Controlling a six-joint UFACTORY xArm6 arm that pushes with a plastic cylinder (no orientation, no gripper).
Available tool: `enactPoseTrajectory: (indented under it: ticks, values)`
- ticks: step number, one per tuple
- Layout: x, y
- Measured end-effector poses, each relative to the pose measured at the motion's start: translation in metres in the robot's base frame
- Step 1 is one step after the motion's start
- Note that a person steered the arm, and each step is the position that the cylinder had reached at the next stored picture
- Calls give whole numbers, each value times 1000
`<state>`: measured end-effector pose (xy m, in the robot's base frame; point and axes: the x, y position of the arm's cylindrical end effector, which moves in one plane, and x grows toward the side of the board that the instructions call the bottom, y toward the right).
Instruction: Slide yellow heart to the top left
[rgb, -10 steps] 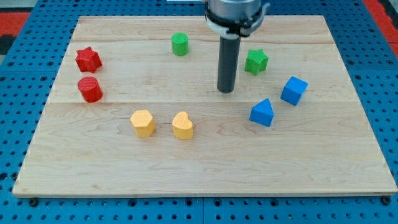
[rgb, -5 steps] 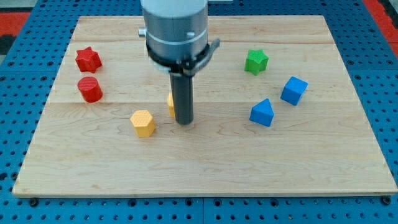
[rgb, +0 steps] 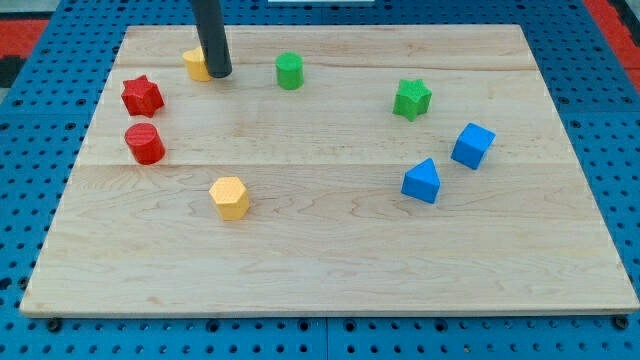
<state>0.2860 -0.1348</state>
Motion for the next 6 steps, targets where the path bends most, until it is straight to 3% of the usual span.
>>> enactPoseTrajectory:
  ticks: [3,6]
  values:
    - [-20,0]
    - [-9,24]
